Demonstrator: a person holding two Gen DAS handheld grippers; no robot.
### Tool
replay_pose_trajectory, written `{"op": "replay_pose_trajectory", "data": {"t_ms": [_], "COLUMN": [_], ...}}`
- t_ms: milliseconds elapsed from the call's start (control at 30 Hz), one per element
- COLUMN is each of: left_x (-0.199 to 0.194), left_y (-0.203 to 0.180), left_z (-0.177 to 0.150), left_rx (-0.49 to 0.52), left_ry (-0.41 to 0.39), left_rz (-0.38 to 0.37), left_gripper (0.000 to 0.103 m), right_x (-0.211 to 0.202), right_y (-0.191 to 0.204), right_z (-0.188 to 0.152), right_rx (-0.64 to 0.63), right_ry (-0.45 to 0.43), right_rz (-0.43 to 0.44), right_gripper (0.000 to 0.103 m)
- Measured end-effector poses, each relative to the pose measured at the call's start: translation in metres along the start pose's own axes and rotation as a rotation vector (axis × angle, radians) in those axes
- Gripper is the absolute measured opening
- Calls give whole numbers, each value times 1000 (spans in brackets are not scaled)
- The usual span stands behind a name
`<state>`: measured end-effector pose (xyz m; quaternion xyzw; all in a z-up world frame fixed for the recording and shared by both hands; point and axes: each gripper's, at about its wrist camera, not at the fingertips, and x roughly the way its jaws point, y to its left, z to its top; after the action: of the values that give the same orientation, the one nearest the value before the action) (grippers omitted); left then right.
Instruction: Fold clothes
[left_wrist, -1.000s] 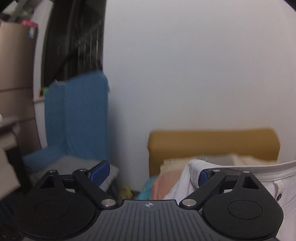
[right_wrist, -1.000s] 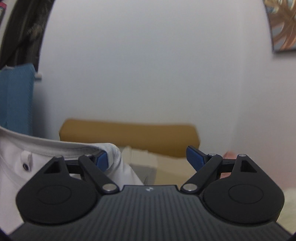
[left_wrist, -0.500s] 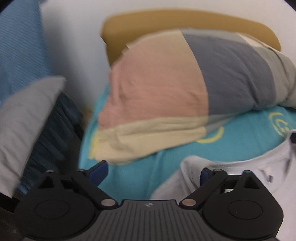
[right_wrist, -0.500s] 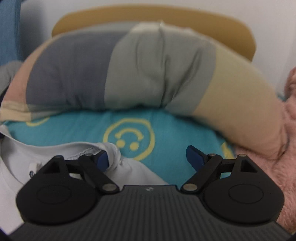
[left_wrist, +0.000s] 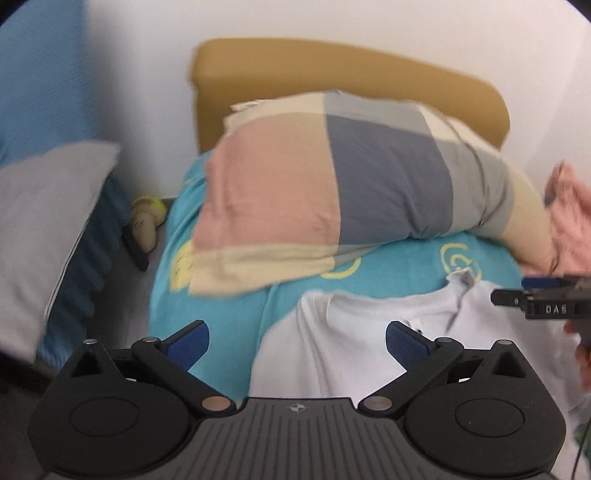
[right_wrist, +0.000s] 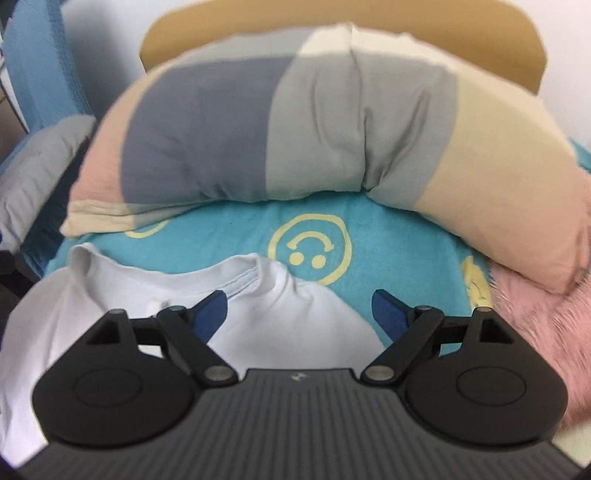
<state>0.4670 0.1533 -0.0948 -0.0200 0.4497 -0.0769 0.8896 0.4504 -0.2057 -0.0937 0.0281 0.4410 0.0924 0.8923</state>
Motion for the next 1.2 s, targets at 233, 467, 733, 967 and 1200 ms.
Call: {"op": "replay_pose_trajectory", "data": {"t_ms": [233,467,733,967,1200], "left_x": [-115,-174,-169,-112,-69], "left_y": [44,82,90,91,93], "left_z": [-116,-210,-259,-293,-293], "left_rx": [-439,-842,-1140,-1311,-1364], "left_ry": [-133,-132,-131,-117,-210], "left_rz": [-5,-11,-228,-329,-443], "left_gripper": [100,90,90,90,88], "right_x": [-113,-246,-316,-285,-244], "right_y": [23,48,59,48,36], "right_z": [-46,-115,-180,-232,-241], "right_rx": [22,90,190,390,514], "right_ry": [-162,-275,-296,-197,-116], "right_rz": [-1,-29,59,155,142], "right_gripper": [87,87,87,87,87]}}
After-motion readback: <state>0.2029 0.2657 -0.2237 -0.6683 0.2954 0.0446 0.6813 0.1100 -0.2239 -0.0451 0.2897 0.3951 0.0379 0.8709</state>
